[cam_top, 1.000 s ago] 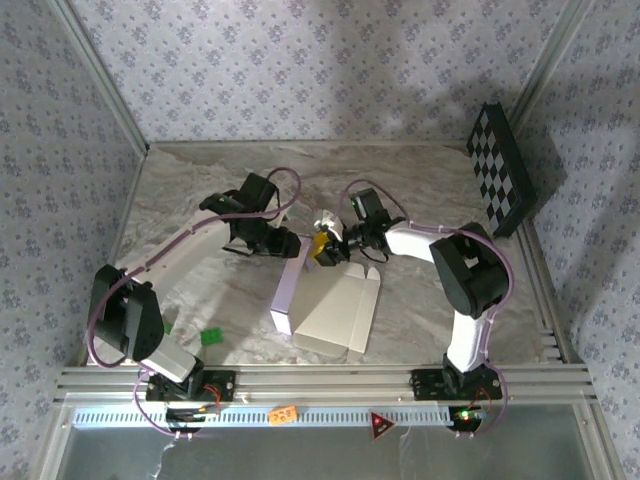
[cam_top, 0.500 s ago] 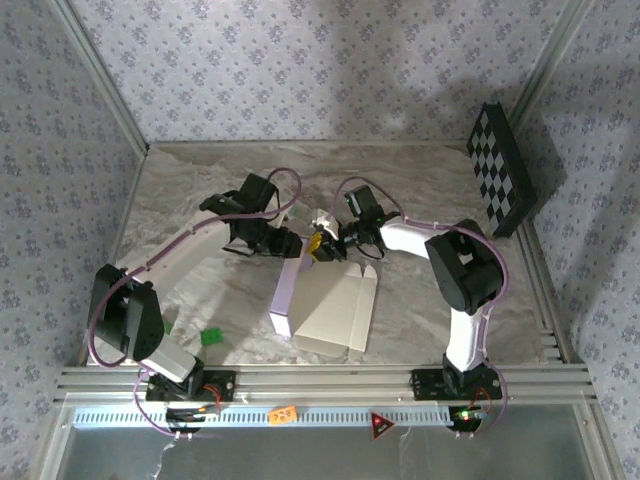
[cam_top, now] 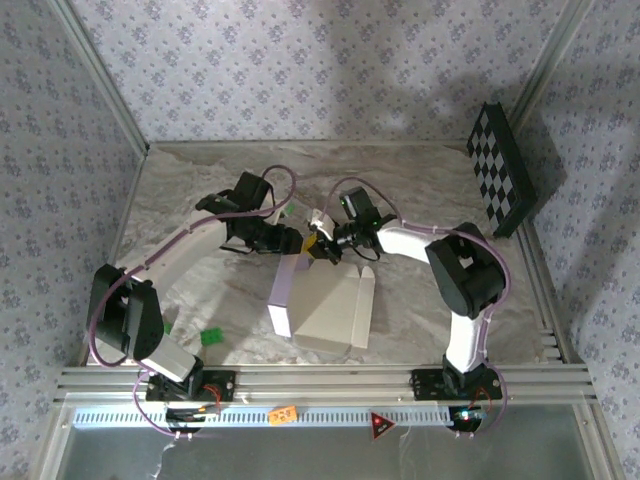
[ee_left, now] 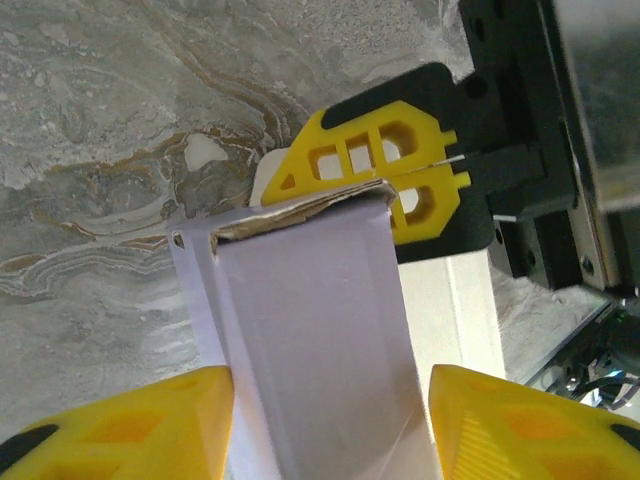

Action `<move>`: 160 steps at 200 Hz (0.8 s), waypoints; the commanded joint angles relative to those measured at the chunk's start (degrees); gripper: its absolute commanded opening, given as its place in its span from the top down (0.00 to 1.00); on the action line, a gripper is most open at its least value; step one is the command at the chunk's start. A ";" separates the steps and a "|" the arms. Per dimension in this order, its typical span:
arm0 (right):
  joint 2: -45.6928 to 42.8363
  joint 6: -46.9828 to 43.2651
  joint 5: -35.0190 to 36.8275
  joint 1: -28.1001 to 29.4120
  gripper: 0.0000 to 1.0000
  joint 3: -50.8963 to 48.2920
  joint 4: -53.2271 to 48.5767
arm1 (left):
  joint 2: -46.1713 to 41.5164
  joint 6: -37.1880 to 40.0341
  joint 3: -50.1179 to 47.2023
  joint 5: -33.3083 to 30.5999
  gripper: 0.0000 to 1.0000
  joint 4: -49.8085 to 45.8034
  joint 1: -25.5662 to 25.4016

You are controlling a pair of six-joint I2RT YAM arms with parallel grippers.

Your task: Fold the paper box

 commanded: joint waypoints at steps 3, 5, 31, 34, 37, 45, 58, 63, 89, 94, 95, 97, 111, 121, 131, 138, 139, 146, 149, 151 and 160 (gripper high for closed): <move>-5.14 8.15 14.91 2.56 1.00 -5.12 2.40 | -1.53 0.22 -0.41 1.91 0.42 -0.23 0.03; -5.49 8.73 15.90 2.75 1.00 -5.57 2.78 | -1.53 0.25 -0.41 2.04 0.42 -0.28 0.03; -9.07 18.86 32.05 5.79 1.00 -10.80 8.56 | -0.81 0.48 -0.49 2.95 0.41 -0.43 -0.14; -9.28 20.03 33.75 6.11 1.00 -11.59 9.38 | -0.78 0.46 -0.45 3.10 0.42 -0.49 -0.20; -9.53 21.40 35.49 6.64 1.00 -12.13 10.07 | -0.67 0.48 -0.41 3.25 0.41 -0.48 -0.25; -10.11 24.73 40.25 7.83 1.00 -13.39 11.82 | -0.52 0.47 -0.41 3.54 0.42 -0.43 -0.52; -10.34 28.12 44.99 9.79 1.00 -14.88 14.17 | -0.39 0.49 -0.41 3.63 0.42 -0.39 -0.83; -10.35 29.21 47.08 10.67 1.00 -15.30 14.79 | -0.35 0.53 -0.47 3.66 0.42 -0.32 -1.06; -9.39 34.38 58.59 15.15 1.00 -15.71 16.01 | -0.55 0.31 -1.09 3.96 0.44 -0.03 -1.57; -9.39 35.54 60.27 15.96 1.00 -16.33 16.88 | -0.53 0.31 -1.17 3.94 0.45 -0.04 -1.64; -9.37 35.63 60.61 16.13 1.00 -16.52 17.22 | -0.57 0.31 -1.14 3.94 0.45 0.05 -1.64; -9.43 35.86 61.36 16.47 1.00 -16.75 17.76 | -0.59 0.29 -1.25 3.93 0.45 0.07 -1.68; -9.45 38.88 66.51 18.19 1.00 -17.58 18.59 | -0.71 0.22 -1.80 3.78 0.45 0.23 -1.74; -9.46 40.87 67.25 18.90 1.00 -17.37 17.35 | -0.69 0.29 -2.05 3.48 0.45 0.23 -1.73; -9.81 41.90 67.66 19.65 1.00 -17.33 16.40 | -0.68 0.44 -2.10 3.10 0.45 0.12 -1.74; -9.95 42.26 67.45 19.91 1.00 -17.53 16.08 | -0.57 0.62 -2.03 2.89 0.44 -0.03 -1.73; -9.96 42.29 67.33 19.95 1.00 -17.56 16.07 | -0.54 0.64 -2.01 2.88 0.44 -0.04 -1.73; -10.14 42.46 65.82 19.94 1.00 -18.00 16.21 | -0.47 0.84 -1.95 2.73 0.44 -0.12 -1.77; -10.15 42.52 64.77 19.97 1.00 -18.28 16.42 | -0.41 0.92 -1.86 2.59 0.44 -0.18 -1.77; -10.21 42.51 64.15 19.85 1.00 -18.48 16.57 | -0.35 0.97 -1.89 2.56 0.44 -0.16 -1.76; -10.35 41.34 59.00 19.51 1.00 -19.31 18.20 | -0.34 1.17 -1.78 2.53 0.43 -0.26 -1.77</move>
